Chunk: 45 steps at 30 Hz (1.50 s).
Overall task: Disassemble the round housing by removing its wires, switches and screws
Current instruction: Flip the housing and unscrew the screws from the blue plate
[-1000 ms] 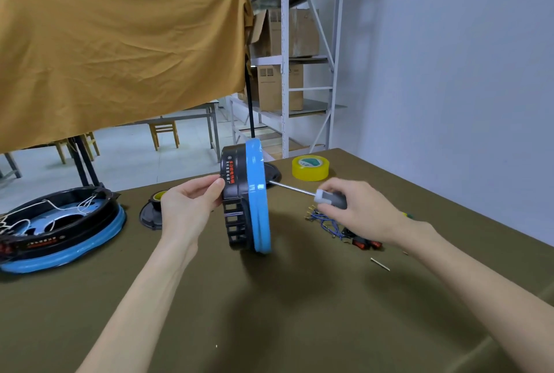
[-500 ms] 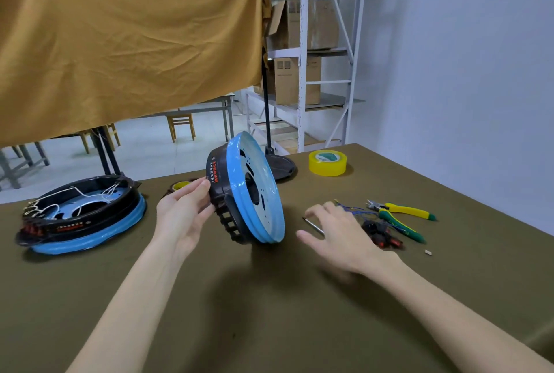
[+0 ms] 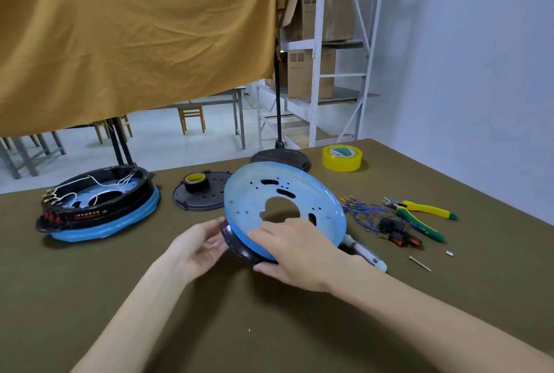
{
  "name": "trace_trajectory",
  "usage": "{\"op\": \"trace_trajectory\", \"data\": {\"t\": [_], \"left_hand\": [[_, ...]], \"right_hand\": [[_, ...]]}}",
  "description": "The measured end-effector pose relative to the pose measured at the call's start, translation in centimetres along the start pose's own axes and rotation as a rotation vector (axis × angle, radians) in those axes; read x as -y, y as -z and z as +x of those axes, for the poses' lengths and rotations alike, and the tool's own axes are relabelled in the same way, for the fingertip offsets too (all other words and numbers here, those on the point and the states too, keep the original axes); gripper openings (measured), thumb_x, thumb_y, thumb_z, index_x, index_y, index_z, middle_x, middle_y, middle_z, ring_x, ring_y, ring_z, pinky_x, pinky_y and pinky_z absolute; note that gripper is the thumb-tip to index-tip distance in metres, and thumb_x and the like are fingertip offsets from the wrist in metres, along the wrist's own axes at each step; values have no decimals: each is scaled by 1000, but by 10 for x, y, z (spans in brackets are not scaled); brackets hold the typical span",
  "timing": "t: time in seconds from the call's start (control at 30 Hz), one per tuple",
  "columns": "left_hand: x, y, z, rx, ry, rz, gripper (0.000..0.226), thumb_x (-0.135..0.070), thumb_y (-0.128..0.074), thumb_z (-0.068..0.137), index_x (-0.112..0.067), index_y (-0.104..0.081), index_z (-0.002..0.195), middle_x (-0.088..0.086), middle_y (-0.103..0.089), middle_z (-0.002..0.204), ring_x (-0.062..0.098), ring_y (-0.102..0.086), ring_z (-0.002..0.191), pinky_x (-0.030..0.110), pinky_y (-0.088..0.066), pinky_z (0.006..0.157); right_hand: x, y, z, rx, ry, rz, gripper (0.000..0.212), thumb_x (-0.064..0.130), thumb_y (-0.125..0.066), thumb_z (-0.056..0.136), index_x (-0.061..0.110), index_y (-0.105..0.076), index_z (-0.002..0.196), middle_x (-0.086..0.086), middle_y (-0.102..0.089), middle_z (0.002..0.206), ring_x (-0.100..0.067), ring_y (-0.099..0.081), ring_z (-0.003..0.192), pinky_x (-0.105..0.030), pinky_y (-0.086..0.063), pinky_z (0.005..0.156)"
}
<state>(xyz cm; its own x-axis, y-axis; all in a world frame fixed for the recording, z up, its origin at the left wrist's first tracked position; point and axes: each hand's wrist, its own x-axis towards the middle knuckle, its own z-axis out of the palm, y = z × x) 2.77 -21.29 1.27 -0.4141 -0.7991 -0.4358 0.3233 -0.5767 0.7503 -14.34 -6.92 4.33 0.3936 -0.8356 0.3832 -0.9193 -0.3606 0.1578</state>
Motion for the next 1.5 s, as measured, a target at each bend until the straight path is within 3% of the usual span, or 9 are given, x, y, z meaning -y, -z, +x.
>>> {"op": "trace_trajectory", "data": {"t": [0.13, 0.23, 0.33, 0.47, 0.6, 0.73, 1.0, 1.27, 1.5], "left_hand": [[15, 0, 3, 91, 70, 190, 29, -6, -56, 103, 6, -62, 130, 22, -77, 105, 28, -79, 80, 36, -63, 59], [16, 1, 3, 124, 81, 265, 41, -26, -55, 106, 6, -58, 131, 23, -77, 101, 29, -79, 78, 36, -63, 59], [14, -1, -2, 180, 137, 288, 67, -49, -64, 96, 10, -61, 125, 23, -76, 101, 27, -78, 78, 34, -63, 62], [7, -1, -5, 254, 210, 289, 88, -57, -81, 75, 8, -57, 129, 23, -74, 117, 29, -77, 94, 37, -64, 74], [1, 3, -8, 385, 306, 259, 87, -52, -83, 80, 8, -53, 136, 20, -72, 119, 31, -75, 100, 40, -63, 84], [8, 1, -8, 363, 298, 301, 85, -48, -83, 81, 9, -51, 136, 20, -71, 126, 29, -73, 109, 38, -63, 89], [13, 2, -7, 367, 278, 318, 89, -51, -83, 77, 10, -50, 133, 21, -72, 124, 27, -75, 108, 34, -64, 82], [15, 3, -4, 358, 266, 328, 90, -52, -84, 74, 10, -49, 131, 22, -73, 122, 27, -75, 107, 34, -64, 76], [19, 4, -2, 369, 255, 371, 92, -55, -85, 73, 8, -52, 132, 21, -73, 121, 26, -76, 106, 32, -63, 77]], "right_hand": [[8, 14, -15, 138, -13, 130, 32, 51, -58, 98, 21, -54, 107, 4, -63, 95, -21, -60, 82, -39, -47, 66], [3, 19, -14, 225, -202, 422, 47, 73, -45, 93, 30, -64, 100, 10, -60, 76, -8, -55, 69, -30, -42, 60], [-15, 10, 4, 157, -391, 622, 35, 53, -50, 101, 24, -70, 96, 4, -63, 73, -12, -56, 69, -40, -49, 69], [-26, -15, 31, 106, -462, 509, 28, 38, -63, 98, 24, -72, 121, 9, -66, 84, -10, -58, 83, -36, -52, 77], [-22, -29, 49, 22, -464, 404, 17, 40, -65, 95, 31, -78, 100, 14, -59, 68, -9, -56, 68, -26, -35, 52], [-24, -32, 56, -3, -451, 326, 14, 38, -68, 92, 32, -81, 88, 18, -51, 57, -3, -48, 57, -24, -27, 49], [-30, -26, 56, 147, -323, 338, 14, 27, -62, 98, 24, -76, 99, 7, -65, 94, -17, -59, 87, -38, -49, 71], [-33, -24, 56, 129, -399, 409, 18, 30, -70, 93, 21, -76, 80, 7, -72, 79, -10, -63, 71, -32, -53, 66], [-32, -19, 53, 145, -386, 488, 15, 26, -65, 93, 20, -79, 95, 5, -72, 89, -12, -64, 79, -34, -55, 69]]}}
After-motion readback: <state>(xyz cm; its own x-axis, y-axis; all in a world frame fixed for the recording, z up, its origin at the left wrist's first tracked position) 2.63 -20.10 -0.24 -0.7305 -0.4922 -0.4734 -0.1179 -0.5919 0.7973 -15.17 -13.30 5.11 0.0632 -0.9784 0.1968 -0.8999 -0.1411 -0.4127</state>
